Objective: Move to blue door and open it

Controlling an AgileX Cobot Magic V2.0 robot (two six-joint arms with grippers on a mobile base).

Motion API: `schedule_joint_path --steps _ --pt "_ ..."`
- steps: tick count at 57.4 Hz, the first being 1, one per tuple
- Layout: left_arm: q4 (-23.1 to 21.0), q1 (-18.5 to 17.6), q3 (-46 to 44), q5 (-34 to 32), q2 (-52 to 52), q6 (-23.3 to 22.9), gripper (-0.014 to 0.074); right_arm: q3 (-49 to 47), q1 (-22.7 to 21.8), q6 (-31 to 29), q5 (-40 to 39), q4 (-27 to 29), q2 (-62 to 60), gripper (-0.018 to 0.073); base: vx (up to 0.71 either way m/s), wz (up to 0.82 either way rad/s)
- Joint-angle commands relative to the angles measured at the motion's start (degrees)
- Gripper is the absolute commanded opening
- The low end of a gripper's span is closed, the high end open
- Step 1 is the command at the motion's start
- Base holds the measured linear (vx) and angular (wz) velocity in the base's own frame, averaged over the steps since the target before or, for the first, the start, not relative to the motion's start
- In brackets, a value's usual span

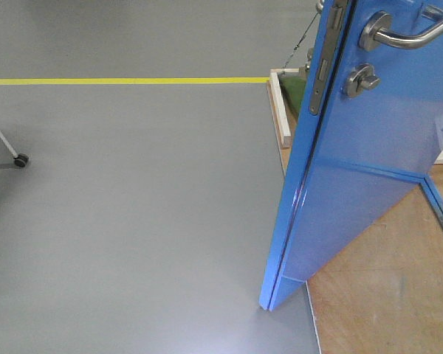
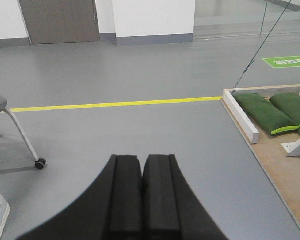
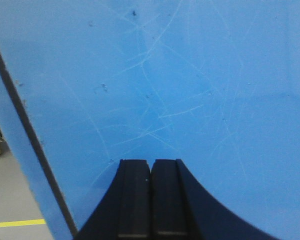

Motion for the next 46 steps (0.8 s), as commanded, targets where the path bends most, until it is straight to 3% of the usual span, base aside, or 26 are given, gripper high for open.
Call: schedule_joint_path --steps 1,46 --pt "-0.1 -0.4 -1.5 -4.9 -0.7 -0.4 0.0073 -1.9 0.1 -0.2 -5.0 0.1 -1.7 0.0012 0.0 0.0" --pt "-0.1 -0.4 -1.5 -4.9 -0.7 -0.4 0.0073 -1.9 0.1 -0.2 -5.0 0.0 -1.7 0.0012 0.0 0.0"
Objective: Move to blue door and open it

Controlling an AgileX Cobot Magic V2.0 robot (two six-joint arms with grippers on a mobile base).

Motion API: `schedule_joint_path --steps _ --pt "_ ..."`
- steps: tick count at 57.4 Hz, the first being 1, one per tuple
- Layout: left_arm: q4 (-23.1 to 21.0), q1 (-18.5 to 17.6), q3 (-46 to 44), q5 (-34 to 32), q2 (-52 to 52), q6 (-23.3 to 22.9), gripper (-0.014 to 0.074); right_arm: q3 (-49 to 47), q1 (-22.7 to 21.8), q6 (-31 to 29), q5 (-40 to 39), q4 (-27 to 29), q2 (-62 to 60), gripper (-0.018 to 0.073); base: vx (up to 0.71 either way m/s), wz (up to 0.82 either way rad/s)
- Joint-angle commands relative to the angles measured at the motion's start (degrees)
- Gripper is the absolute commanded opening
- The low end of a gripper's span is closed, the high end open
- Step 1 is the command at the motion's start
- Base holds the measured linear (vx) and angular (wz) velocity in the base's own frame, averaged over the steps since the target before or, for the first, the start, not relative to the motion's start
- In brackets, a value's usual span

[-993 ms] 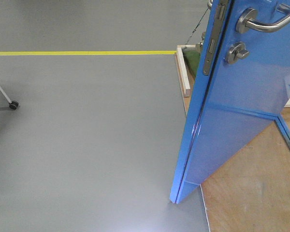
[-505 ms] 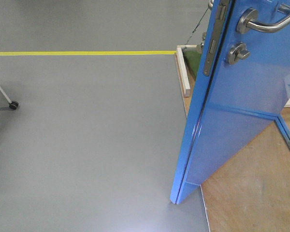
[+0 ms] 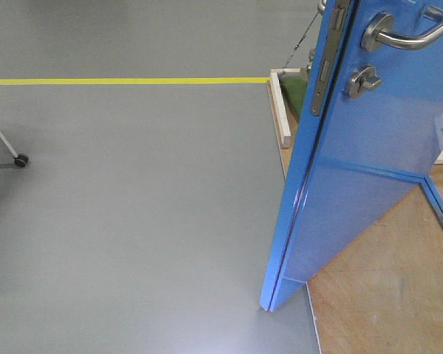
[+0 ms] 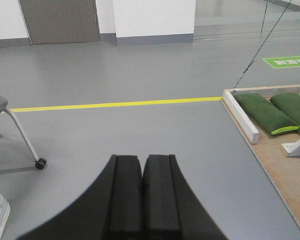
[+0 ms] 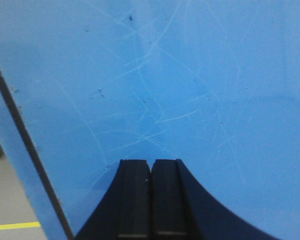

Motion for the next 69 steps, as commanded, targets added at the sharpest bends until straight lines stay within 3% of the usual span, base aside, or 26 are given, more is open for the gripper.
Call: schedule_joint_path --steps 1,69 --pt "-0.1 -0.4 -1.5 -4.9 -0.7 -0.4 0.0073 -1.9 0.1 -0.2 -4.7 0.0 -1.7 0.0012 0.0 0.0" --pt "-0.1 -0.4 -1.5 -4.9 -0.7 -0.4 0.0073 -1.9 0.1 -0.2 -4.7 0.0 -1.7 0.0012 0.1 0.12"
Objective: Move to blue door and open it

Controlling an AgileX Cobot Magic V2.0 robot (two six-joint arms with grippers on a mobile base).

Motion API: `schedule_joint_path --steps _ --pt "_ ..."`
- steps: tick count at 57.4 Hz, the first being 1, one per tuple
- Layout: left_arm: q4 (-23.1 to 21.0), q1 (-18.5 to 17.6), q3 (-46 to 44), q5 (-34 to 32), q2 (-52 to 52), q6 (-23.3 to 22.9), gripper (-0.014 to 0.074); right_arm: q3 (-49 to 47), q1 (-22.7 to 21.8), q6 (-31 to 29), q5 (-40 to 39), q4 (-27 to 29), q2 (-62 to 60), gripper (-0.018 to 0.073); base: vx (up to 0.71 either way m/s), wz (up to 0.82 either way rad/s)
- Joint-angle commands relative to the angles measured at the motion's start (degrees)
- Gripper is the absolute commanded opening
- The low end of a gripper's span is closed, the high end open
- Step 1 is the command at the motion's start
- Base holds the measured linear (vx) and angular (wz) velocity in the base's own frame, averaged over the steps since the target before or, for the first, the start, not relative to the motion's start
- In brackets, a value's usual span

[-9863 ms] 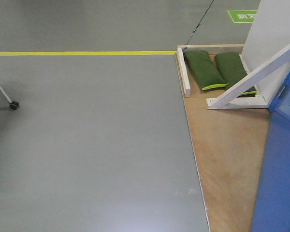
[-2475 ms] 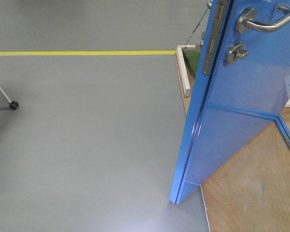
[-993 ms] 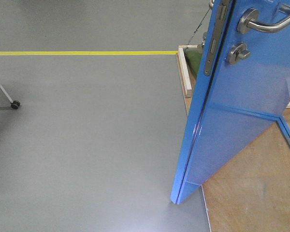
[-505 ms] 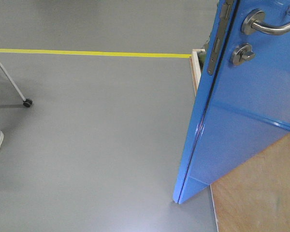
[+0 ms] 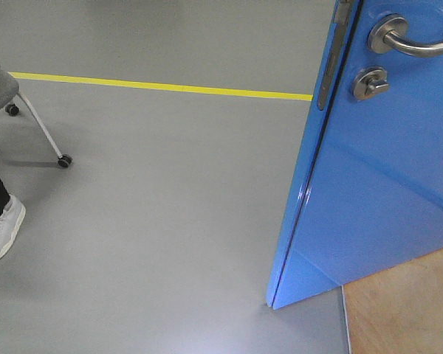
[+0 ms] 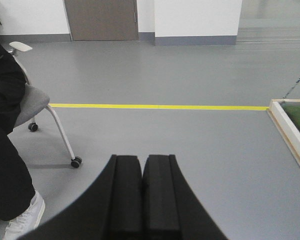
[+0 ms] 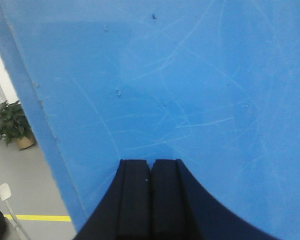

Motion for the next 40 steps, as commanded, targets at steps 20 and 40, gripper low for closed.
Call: schedule_joint_path --steps 20,40 --pt "-0.1 -0.4 -1.5 -4.9 -0.7 -0.4 0.0073 -1.9 0.4 -0.2 -5.3 0.4 -1.2 0.0012 0.22 0.08" --pt "-0.1 -0.4 -1.5 -4.9 -0.7 -0.4 0.0073 -1.9 0.4 -0.2 -5.3 0.4 -1.2 0.0012 0.26 0.0"
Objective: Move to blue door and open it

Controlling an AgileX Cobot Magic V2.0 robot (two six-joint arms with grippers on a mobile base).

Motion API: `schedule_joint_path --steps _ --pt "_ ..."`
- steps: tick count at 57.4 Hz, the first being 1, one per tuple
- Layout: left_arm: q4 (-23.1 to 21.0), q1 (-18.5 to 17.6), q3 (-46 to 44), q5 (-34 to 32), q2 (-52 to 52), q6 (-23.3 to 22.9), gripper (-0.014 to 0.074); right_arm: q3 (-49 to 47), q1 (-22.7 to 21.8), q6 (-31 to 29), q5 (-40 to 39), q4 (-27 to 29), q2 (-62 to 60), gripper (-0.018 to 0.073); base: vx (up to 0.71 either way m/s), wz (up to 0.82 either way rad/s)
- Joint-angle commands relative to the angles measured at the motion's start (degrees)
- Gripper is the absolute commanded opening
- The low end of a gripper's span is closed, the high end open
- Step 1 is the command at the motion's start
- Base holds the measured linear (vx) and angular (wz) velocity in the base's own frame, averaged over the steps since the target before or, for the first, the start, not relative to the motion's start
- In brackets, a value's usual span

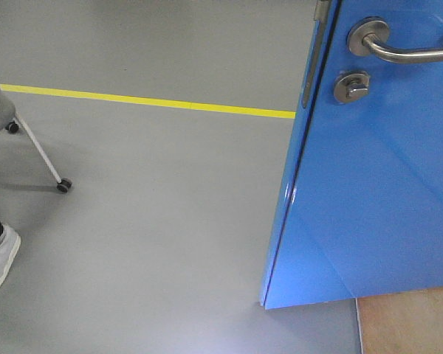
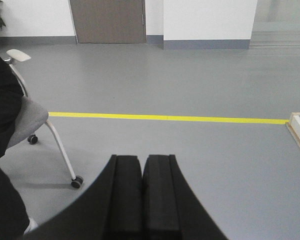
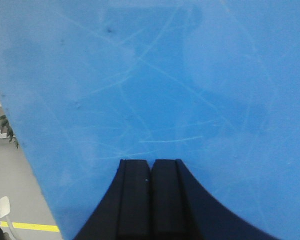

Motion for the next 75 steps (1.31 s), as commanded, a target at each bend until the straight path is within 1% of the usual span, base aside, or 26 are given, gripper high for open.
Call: schedule_joint_path --steps 1,75 --pt "-0.1 -0.4 -1.5 -4.9 -0.7 -0.4 0.0073 -1.8 -0.1 -0.2 -5.2 -0.3 -1.2 0.0012 0.27 -0.03" --pt "-0.1 -0.4 -1.5 -4.9 -0.7 -0.4 0.0073 -1.8 -0.1 -0.2 -5.2 -0.3 -1.2 0.0012 0.24 -0.04"
